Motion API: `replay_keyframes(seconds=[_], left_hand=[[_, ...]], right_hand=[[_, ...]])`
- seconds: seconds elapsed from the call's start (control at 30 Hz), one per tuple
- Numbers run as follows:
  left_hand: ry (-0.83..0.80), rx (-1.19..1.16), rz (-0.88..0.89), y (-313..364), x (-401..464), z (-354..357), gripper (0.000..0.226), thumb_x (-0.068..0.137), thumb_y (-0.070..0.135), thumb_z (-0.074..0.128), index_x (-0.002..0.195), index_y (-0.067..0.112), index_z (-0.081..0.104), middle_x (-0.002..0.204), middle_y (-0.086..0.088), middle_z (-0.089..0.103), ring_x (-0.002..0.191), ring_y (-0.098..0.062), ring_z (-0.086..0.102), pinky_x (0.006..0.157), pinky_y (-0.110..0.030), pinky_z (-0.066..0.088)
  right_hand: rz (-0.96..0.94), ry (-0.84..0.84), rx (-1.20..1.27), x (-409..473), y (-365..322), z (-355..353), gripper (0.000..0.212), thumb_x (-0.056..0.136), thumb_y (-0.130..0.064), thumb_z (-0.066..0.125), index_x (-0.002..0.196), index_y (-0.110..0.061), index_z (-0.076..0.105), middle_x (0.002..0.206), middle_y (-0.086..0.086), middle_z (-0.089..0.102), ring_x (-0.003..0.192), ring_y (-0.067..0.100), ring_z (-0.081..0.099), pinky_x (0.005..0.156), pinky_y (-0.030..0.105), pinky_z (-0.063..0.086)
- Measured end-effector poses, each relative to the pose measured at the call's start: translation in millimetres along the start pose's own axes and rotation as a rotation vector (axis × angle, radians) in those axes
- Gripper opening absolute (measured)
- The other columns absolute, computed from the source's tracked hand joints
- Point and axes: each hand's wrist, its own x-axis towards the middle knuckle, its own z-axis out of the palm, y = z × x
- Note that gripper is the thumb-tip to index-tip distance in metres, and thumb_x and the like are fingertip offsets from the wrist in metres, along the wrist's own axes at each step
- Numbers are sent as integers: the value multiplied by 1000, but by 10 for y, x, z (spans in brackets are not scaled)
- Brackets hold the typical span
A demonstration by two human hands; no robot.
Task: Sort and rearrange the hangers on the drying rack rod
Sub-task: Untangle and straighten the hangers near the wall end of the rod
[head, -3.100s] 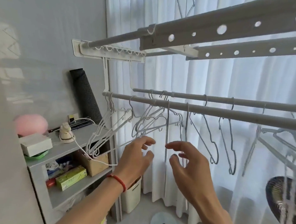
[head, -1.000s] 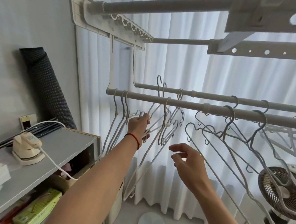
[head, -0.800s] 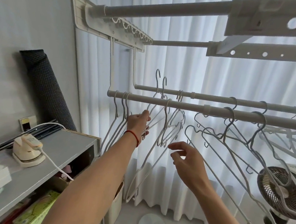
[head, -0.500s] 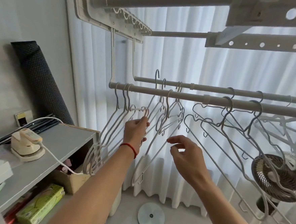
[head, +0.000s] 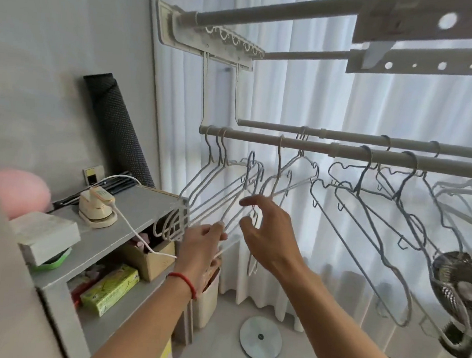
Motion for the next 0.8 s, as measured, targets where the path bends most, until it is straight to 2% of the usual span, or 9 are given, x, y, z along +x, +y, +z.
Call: replay_keyframes(seconds=[0.1,0.2,0.27,0.33,0.43,0.5,0.6,0.7,0.8], left_hand=[[54,56,39,-28,-286,-103,33,100,38,59,85,12,74,80,-8,70,73,-24,62,66,-38,52],[141,22,28,18,-499,-187,34,98,38,61,82,12,75,77,-6,73,73,-25,65,62,-36,53],[177,-8,28,93,-595,-226,36,99,39,61,85,10,76,74,-3,75,70,-25,64,56,-34,52],[157,-36,23,197,-671,-258,39,98,42,61,90,7,76,72,-1,75,66,-25,62,52,-32,50],[93,-51,27,403,-729,-300,35,99,44,59,95,13,75,85,-9,78,73,-28,67,64,-39,55],[57,-77,59,535,-732,-332,31,101,39,58,94,15,76,86,-9,78,72,-24,68,62,-37,53],[7,-93,105,701,-692,-404,32,101,38,57,86,17,75,80,-6,78,68,-22,67,54,-29,51],[-44,-123,95,892,-588,-458,39,98,38,61,64,23,68,78,-7,77,75,-28,68,67,-39,54],[-82,-136,68,986,-460,-493,32,96,40,63,74,18,68,77,-4,78,80,-31,68,76,-44,55]], right_hand=[[-36,-87,62,-29,14,7,40,96,-17,59,135,-20,60,156,-1,47,143,17,44,118,39,41],[37,-184,100,21,-12,24,57,97,-26,59,151,-12,44,163,7,35,146,25,40,117,42,42],[126,-225,137,63,-72,52,60,99,-34,58,151,-7,41,155,12,45,138,28,48,111,43,44],[232,-264,228,84,-168,75,54,101,-37,56,141,-2,47,136,15,59,124,30,58,103,44,49],[333,-285,510,142,-286,124,43,101,-29,59,118,10,59,110,27,68,96,34,73,88,52,61],[353,-244,648,195,-367,126,40,99,-19,61,122,13,56,108,30,70,91,34,75,82,50,64],[355,-151,742,256,-488,126,60,94,-8,67,144,5,38,103,25,74,84,31,76,84,47,63],[338,-53,699,379,-548,191,67,89,-6,71,147,3,39,96,18,76,85,30,77,91,49,61],[376,24,695,497,-580,270,68,88,-9,73,146,1,41,95,17,75,87,30,77,93,51,59]])
